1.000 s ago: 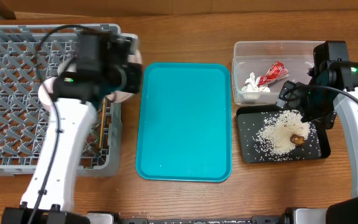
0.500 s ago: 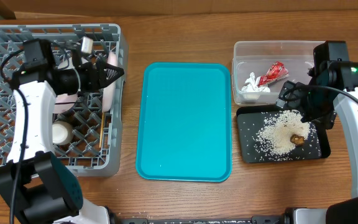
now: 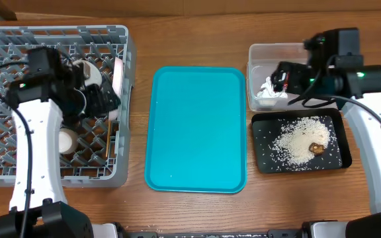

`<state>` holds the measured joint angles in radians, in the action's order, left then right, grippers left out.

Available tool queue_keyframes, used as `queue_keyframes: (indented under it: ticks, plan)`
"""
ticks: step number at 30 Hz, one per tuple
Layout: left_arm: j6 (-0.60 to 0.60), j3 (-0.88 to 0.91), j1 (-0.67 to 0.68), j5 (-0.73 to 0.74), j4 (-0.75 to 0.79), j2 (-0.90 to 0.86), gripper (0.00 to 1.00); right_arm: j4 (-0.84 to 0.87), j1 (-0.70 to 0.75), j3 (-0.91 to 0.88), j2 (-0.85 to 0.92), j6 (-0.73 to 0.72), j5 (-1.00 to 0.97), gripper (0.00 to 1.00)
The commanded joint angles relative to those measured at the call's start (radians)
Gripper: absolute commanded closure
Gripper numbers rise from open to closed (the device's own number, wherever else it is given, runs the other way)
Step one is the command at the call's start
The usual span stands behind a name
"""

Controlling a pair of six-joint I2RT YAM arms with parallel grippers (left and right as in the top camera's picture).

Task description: Sort waste into correct bins and load items into the dishwasher

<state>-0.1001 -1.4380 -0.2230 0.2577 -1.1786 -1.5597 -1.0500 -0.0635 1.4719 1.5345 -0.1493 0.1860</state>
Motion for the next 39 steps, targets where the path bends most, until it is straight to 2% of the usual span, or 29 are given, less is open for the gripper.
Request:
queue_keyframes:
  ticks: [1, 5, 9, 12, 14, 16, 18, 23, 25, 39]
  plan:
    - [-0.065, -0.004, 0.016, -0.187, -0.072, 0.004, 0.00, -0.040, -0.011, 0.022, -0.010, 0.037, -0.017, 0.00]
    - [-0.055, 0.010, 0.022, -0.188, -0.158, 0.026, 0.00, -0.100, -0.007, 0.013, -0.056, -0.007, -0.021, 0.00]
    - [-0.026, 0.121, 0.048, -0.187, -0.103, 0.178, 0.00, -0.065, -0.007, -0.061, -0.207, -0.012, -0.047, 0.00]
    - [0.006, 0.242, 0.056, -0.161, -0.009, 0.352, 0.00, -0.008, -0.007, -0.153, -0.354, -0.026, -0.068, 0.00]
    - [0.077, 0.372, 0.056, -0.102, 0.089, 0.563, 0.00, 0.055, -0.007, -0.272, -0.529, -0.034, -0.081, 0.00]
    - [0.074, 0.442, 0.056, -0.100, 0.136, 0.698, 0.00, 0.065, -0.007, -0.335, -0.630, -0.034, -0.103, 0.00]
    - [0.063, 0.534, 0.056, -0.104, 0.189, 0.912, 0.00, 0.045, -0.007, -0.400, -0.750, -0.034, -0.118, 0.00]
    - [0.063, 0.558, 0.056, -0.108, 0.204, 1.107, 0.00, -0.023, -0.007, -0.417, -0.834, -0.034, -0.118, 0.00]
    - [0.063, 0.558, 0.056, -0.108, 0.184, 1.152, 0.00, -0.049, -0.007, -0.417, -0.831, -0.034, -0.118, 0.00]
    - [0.063, 0.558, 0.056, -0.108, 0.005, 1.149, 0.00, -0.062, -0.007, -0.417, -0.831, -0.034, -0.118, 0.00]
